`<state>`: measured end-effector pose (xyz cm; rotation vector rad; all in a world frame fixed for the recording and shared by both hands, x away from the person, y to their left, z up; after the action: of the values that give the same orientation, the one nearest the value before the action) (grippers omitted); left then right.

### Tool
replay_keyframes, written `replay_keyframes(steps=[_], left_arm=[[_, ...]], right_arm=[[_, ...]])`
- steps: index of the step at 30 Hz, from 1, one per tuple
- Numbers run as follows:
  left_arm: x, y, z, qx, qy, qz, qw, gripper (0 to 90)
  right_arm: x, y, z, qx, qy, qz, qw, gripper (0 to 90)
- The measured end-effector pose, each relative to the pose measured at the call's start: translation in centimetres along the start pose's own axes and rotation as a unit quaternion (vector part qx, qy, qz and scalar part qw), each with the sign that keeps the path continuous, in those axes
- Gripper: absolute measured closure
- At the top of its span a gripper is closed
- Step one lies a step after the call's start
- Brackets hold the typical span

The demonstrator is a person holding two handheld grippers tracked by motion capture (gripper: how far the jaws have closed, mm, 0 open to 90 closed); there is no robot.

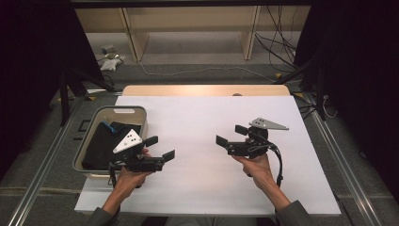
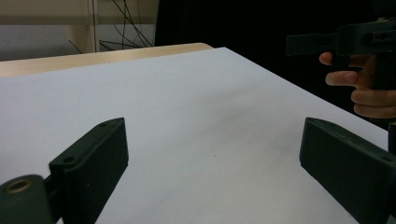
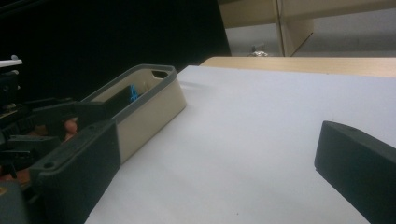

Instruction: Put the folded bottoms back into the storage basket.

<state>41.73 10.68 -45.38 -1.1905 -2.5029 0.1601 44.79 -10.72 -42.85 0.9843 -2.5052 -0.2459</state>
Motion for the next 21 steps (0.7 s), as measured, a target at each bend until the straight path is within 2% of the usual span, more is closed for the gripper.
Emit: replay_keyframes(steps=[6, 9, 21], left_arm=[[0.2, -0.2, 0.1, -0.004, -0.003, 0.001, 1.0000, 7.5], [0.3, -0.3, 0.1, -0.005, -0.005, 0.002, 1.0000, 7.4], [0.6, -1.6, 0.6, -0.021, -0.003, 0.012, 0.9997, 6.7]], right_arm=[[0.2, -0.2, 0.5, 0.007, 0.004, 0.005, 1.0000, 1.1], [0.5, -0.2, 0.8, 0.020, 0.007, 0.010, 0.9997, 1.0], [2.6, -0.6, 1.8, 0.033, 0.005, 0.020, 0.9992, 1.0]])
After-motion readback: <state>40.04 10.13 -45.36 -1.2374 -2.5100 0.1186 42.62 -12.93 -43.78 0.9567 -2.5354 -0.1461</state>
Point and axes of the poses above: each handheld gripper's, and its own axes: x roughly backward along the jaws, z roughly out of its underside, y roughly to its left, the point moved 10 cm from there along -x, roughly forward along the jaws, and after that the axes turned 4 degrees about z, right-handed, at the moved point
